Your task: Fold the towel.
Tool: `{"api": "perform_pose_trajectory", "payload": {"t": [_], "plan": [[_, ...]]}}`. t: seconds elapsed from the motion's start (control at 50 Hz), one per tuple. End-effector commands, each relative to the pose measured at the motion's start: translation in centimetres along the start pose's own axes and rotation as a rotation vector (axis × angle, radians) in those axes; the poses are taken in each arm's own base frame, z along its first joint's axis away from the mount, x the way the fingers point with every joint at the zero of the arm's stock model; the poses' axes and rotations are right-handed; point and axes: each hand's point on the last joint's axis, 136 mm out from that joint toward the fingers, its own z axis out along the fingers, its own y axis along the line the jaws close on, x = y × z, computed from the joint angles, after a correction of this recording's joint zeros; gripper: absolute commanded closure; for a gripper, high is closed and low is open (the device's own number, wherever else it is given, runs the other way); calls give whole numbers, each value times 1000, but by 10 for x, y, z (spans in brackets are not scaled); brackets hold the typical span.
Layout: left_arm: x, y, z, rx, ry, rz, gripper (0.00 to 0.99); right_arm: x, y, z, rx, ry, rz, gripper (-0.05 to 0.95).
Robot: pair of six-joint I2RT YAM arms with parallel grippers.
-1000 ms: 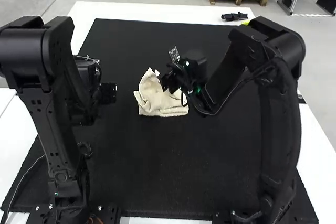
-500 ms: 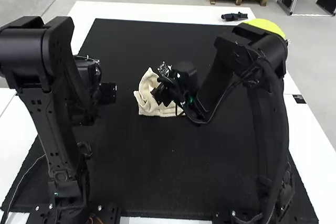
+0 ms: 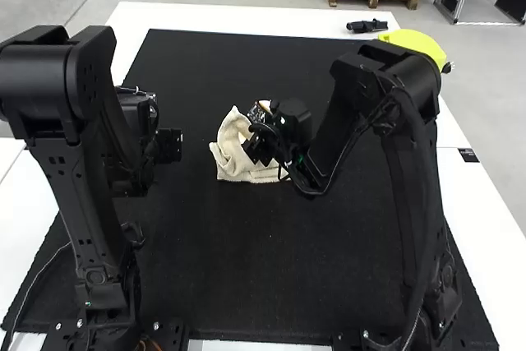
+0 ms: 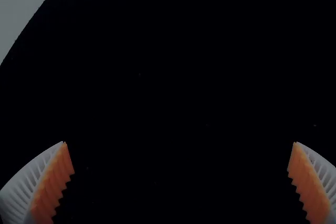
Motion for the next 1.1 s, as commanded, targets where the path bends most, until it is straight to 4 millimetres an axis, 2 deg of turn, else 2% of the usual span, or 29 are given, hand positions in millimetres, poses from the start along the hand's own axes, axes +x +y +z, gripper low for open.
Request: {"api": "perform_pose_trajectory", "payload": {"t": [0.0,0.1,0.24,0.44,0.62,0.78,0.96,1.08], "plan": [[-7,3,-2,-14,-22,-6,38,-11,-14,6,43,-30,-70,26],[-9,3,-2,-14,-27,-6,38,-12,-16,6,47,-32,-97,26],[-8,3,-3,-14,-25,-8,38,-16,-8,4,16,-18,-106,26],[-8,4,-3,-15,-24,-9,38,-8,-2,4,-44,66,-99,26],[-9,3,-3,-13,-27,-10,38,-28,-19,10,-14,39,-97,25],[-7,3,-3,-14,-24,-8,38,-44,-23,12,-7,14,-127,11],[-6,1,-2,-10,-21,-4,38,-51,-15,19,-36,17,-136,10],[-6,3,-2,-13,-21,-7,38,-45,4,23,-98,56,-142,10]]}}
